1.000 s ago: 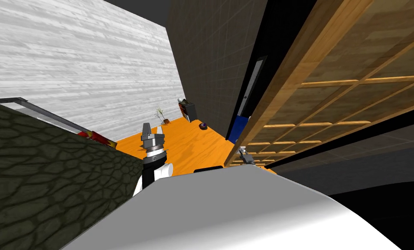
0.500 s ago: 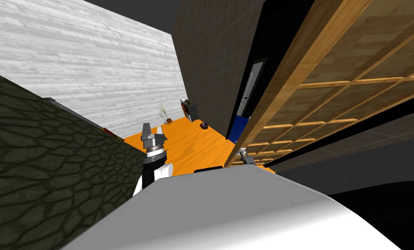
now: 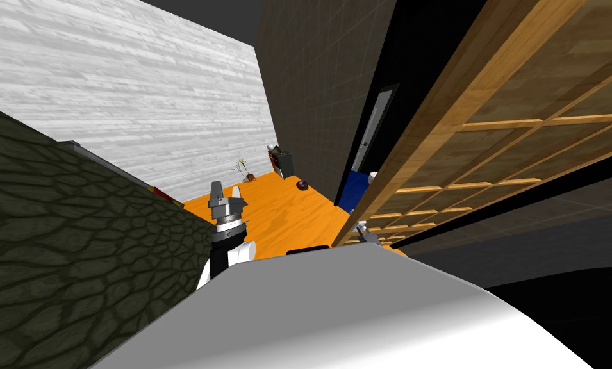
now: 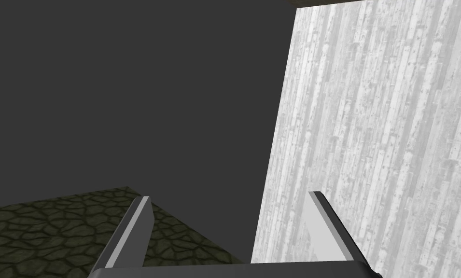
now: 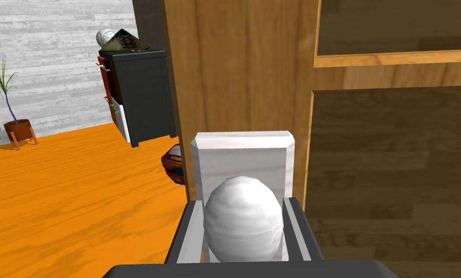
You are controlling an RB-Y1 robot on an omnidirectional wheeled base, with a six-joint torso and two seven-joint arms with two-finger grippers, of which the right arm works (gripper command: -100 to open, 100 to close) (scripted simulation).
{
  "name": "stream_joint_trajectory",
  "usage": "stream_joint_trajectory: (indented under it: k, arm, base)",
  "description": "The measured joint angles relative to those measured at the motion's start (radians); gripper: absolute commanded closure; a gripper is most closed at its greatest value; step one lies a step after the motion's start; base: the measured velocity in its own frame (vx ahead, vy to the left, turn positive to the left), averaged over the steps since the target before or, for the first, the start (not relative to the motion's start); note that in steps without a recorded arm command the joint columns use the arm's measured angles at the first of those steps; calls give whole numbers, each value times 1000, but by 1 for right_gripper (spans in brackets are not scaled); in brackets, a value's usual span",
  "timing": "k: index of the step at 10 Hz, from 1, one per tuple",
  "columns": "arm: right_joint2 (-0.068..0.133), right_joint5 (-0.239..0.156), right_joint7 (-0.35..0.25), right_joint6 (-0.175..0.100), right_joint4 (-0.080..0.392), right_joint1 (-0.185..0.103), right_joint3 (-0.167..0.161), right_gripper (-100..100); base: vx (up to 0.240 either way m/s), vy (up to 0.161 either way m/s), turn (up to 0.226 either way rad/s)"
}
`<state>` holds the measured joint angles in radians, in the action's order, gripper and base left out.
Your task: Pull the door open
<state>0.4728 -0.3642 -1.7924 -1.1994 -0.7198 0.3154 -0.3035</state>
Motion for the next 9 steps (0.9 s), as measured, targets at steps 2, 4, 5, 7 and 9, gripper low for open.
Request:
stream_joint_trajectory:
  k: [2,4,5,7,9]
  arm:
    - [11,5,-4,-27,-12,33,-5,100]
    - [12,11,-19,-69,37,23,-13,100]
    - [17,14,-27,-89,52,27,-17,100]
    - [19,19,-36,-120,76,31,-23,100]
    - [20,25,-47,-157,111,30,-30,100]
  base:
    - [-3,1,12]
    - [-11,4,28]
    - [-9,1,7]
    - [-10,-7,17]
    - [-17,-5,24]
